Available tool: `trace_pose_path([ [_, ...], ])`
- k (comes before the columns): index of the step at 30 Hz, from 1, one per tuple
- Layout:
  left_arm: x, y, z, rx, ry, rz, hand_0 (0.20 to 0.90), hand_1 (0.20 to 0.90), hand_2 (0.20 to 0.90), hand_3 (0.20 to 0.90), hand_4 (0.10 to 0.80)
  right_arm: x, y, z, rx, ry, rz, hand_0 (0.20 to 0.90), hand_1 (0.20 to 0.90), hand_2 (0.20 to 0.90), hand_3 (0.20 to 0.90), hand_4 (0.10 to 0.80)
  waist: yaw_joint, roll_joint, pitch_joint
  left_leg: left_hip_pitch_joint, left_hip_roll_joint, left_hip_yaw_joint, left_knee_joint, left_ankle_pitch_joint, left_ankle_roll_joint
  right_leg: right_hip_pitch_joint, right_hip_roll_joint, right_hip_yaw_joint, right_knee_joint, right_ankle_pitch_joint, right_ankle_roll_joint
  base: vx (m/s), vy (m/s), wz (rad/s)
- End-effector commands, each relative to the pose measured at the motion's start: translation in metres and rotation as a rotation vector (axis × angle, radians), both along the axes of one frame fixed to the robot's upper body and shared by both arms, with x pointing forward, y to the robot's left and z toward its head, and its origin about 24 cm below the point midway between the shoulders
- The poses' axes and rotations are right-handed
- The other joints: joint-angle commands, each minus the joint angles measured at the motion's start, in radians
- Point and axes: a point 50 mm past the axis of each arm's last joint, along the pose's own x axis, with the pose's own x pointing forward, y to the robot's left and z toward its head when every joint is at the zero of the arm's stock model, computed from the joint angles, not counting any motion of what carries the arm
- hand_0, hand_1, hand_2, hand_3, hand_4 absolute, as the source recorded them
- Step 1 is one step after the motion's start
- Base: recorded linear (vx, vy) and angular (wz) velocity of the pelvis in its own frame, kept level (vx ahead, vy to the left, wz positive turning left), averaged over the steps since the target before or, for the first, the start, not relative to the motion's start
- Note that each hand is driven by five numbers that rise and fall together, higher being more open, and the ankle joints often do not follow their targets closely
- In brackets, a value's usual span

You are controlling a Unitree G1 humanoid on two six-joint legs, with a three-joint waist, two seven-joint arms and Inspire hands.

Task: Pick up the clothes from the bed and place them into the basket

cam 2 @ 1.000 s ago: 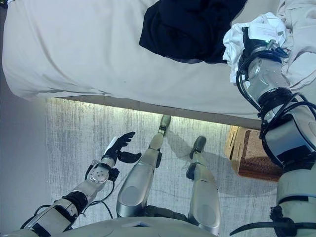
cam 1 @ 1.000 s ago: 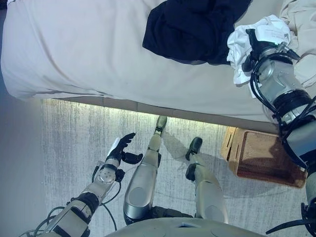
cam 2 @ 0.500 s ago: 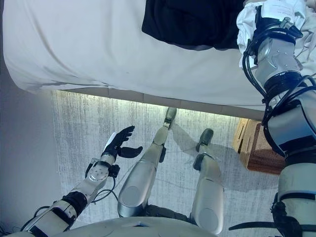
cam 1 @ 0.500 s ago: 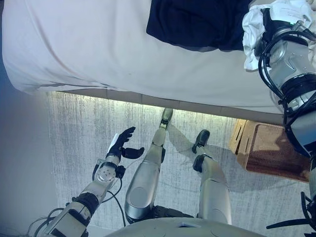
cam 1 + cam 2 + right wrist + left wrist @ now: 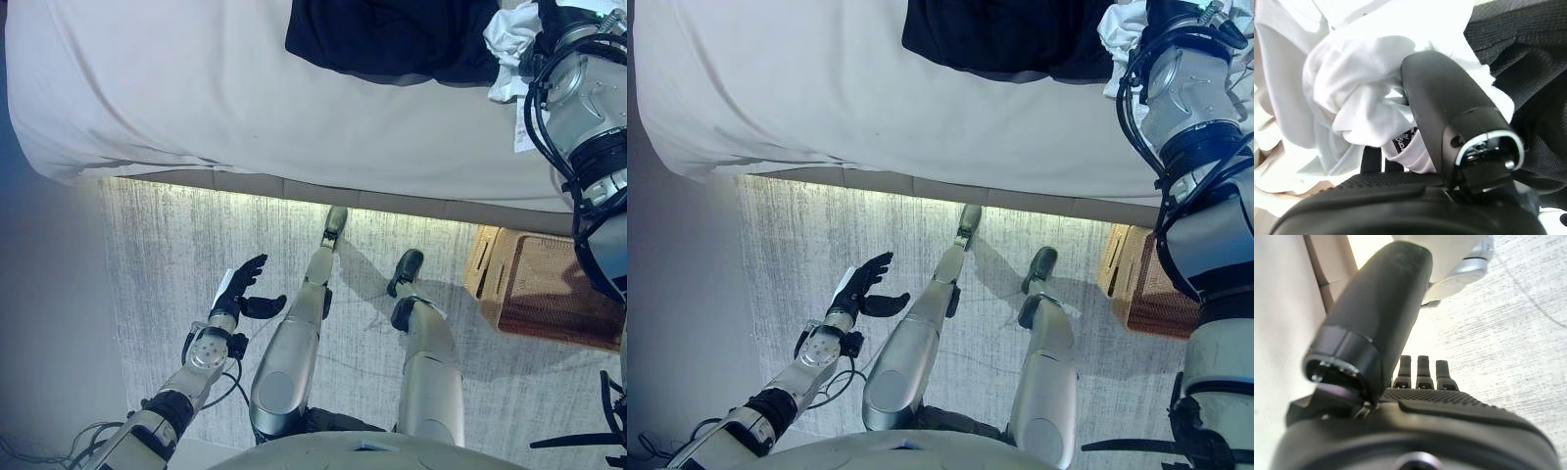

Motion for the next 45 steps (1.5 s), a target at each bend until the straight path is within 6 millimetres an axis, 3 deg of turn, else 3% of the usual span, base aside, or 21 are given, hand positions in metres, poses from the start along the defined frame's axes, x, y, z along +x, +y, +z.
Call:
trace_pose_path([
  [1, -0.011, 0.009, -0.003, -0.001, -0.009, 0.034, 0.900, 0.900, 0.900, 0.900, 0.800, -0.014, -0.027, 0.009, -0.052, -0.019, -0.059, 0.300, 0.300, 0.300, 0.200, 0.100, -0.002, 0.009, -0.008, 0.052, -0.026, 0.064, 0.017, -0.096, 0.048, 0.063, 0.029, 0.005, -0.146, 0.094, -0.025, 0.000, 0.000, 0.00],
  [9, -0.012, 0.014, -0.004, 0.002, -0.004, 0.053, 0.900, 0.900, 0.900, 0.900, 0.800, -0.016, -0.032, 0.007, -0.013, -0.086, -0.030, 0.300, 0.300, 0.300, 0.200, 0.100, -0.020, -0.004, -0.008, 0.122, -0.024, 0.069, 0.010, -0.109, 0.052, 0.129, 0.029, 0.013, -0.166, 0.095, -0.023, 0.000, 0.000, 0.00],
  [13, -0.009, 0.016, -0.004, 0.011, 0.001, 0.057, 0.900, 0.900, 0.900, 0.900, 0.800, -0.019, -0.027, 0.018, 0.001, -0.223, 0.049, 0.300, 0.300, 0.300, 0.200, 0.100, -0.033, -0.014, -0.008, 0.184, -0.025, 0.078, 0.012, -0.126, 0.054, 0.191, 0.023, 0.017, -0.185, 0.103, -0.017, 0.000, 0.000, 0.00],
  [18, -0.009, 0.021, -0.007, 0.030, 0.028, 0.076, 0.900, 0.900, 0.900, 0.900, 0.800, -0.022, -0.021, 0.018, 0.077, -0.329, 0.141, 0.300, 0.300, 0.300, 0.200, 0.100, -0.058, -0.042, -0.014, 0.275, -0.026, 0.089, 0.009, -0.157, 0.053, 0.286, 0.016, 0.032, -0.218, 0.104, -0.005, 0.019, -0.009, -0.03],
  [26, -0.018, 0.027, -0.016, 0.046, 0.079, 0.090, 0.900, 0.900, 0.900, 0.900, 0.800, -0.029, -0.020, 0.006, 0.147, -0.385, 0.260, 0.300, 0.300, 0.300, 0.200, 0.100, -0.089, -0.093, -0.096, 0.365, -0.012, 0.115, 0.004, -0.203, 0.052, 0.395, 0.020, 0.053, -0.301, 0.128, 0.002, 0.065, -0.019, -0.06],
  [36, -0.038, 0.043, -0.033, 0.136, 0.188, 0.131, 0.900, 0.900, 0.900, 0.900, 0.800, -0.045, -0.032, -0.011, 0.191, -0.459, 0.323, 0.300, 0.300, 0.300, 0.200, 0.100, -0.126, -0.155, -0.214, 0.467, 0.001, 0.139, 0.003, -0.245, 0.055, 0.509, 0.036, 0.089, -0.353, 0.133, 0.004, 0.060, -0.034, -0.03],
  [45, -0.061, 0.057, -0.050, 0.206, 0.320, 0.189, 0.900, 0.900, 0.900, 0.900, 0.800, -0.059, -0.048, -0.031, 0.225, -0.420, 0.327, 0.300, 0.300, 0.300, 0.200, 0.100, -0.183, -0.201, -0.341, 0.559, 0.015, 0.182, 0.000, -0.280, 0.054, 0.591, 0.049, 0.137, -0.416, 0.155, 0.009, 0.063, -0.025, -0.13],
])
